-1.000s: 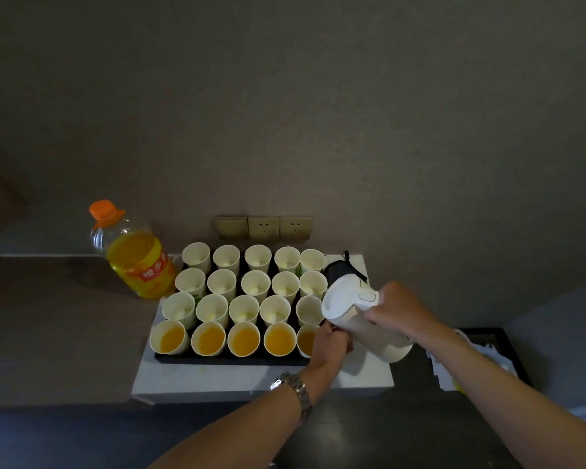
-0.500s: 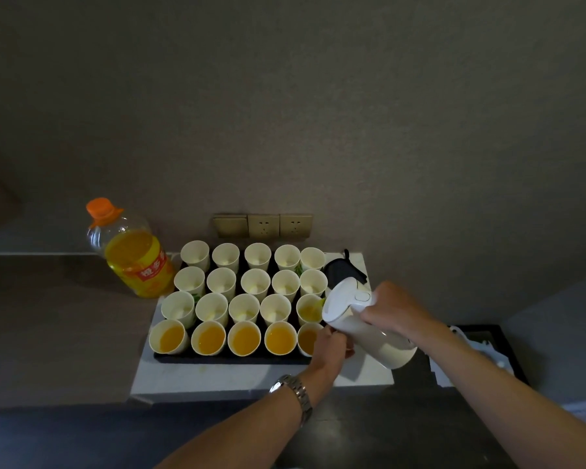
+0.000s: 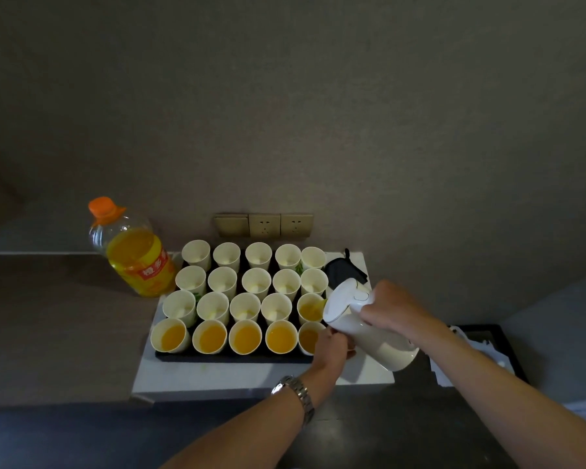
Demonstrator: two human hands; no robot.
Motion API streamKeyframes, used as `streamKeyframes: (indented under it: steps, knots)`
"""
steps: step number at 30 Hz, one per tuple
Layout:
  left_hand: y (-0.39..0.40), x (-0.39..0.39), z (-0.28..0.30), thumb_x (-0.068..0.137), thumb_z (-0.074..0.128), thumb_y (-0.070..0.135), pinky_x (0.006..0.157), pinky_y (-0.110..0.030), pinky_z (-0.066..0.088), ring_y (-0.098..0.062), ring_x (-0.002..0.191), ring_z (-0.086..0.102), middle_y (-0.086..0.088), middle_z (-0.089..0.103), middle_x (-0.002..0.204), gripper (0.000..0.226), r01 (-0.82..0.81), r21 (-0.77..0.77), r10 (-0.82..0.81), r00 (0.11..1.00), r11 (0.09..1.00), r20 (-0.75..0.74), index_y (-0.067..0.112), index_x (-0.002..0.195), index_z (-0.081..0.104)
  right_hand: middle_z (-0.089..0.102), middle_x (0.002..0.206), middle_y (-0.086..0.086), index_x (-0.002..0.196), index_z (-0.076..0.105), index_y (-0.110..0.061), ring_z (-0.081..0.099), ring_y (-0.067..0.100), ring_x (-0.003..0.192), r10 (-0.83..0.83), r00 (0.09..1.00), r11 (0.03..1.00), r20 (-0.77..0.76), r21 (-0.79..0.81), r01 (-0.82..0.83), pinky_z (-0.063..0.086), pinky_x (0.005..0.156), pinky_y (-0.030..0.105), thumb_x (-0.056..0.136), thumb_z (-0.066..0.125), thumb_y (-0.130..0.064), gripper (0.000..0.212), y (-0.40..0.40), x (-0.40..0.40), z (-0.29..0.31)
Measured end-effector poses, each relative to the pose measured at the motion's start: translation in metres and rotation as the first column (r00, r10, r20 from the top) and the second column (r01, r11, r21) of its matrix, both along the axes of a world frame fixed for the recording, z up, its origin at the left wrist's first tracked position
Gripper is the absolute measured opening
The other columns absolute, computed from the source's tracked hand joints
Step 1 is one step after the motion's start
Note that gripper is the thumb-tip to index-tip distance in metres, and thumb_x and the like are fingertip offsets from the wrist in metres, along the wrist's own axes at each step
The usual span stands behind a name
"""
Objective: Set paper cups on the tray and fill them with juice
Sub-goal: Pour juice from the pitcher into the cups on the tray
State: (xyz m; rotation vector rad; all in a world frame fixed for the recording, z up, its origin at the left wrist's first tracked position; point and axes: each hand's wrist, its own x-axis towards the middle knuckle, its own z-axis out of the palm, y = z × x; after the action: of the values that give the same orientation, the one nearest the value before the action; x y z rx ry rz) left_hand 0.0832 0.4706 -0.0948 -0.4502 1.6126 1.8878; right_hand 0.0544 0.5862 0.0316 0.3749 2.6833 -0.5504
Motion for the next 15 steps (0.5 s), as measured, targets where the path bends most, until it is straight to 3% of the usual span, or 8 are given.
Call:
streamKeyframes:
  steps: [8, 15]
  knots:
    - [-0.003, 0.005, 0.004, 0.093, 0.049, -0.005, 0.096, -0.038, 0.058, -0.024, 0.114, 0.059, -0.009, 0.061, 0.122, 0.042, 0.002, -0.024, -0.004, 0.999, 1.0, -0.05, 0.02, 0.128, 0.054, 0.042, 0.063, -0.001, 0.068, 0.042, -0.017, 0.039, 0.017, 0.055, 0.011, 1.0, 1.0, 0.021, -0.001, -0.011, 0.029, 0.052, 0.027, 0.073, 0.061, -0.017, 0.02, 0.0, 0.003, -0.001]
    - [-0.002, 0.006, 0.017, 0.092, 0.047, -0.006, 0.095, -0.042, 0.057, -0.021, 0.1, 0.061, -0.002, 0.064, 0.102, 0.037, -0.051, -0.127, 0.036, 0.992, 0.991, -0.121, 0.026, 0.108, 0.058, 0.043, 0.06, 0.0, 0.065, 0.045, -0.015, 0.04, 0.017, 0.052, -0.036, 0.999, 0.999, 0.007, -0.023, 0.036, 0.029, 0.052, 0.027, 0.07, 0.063, -0.016, 0.019, 0.003, 0.004, 0.005]
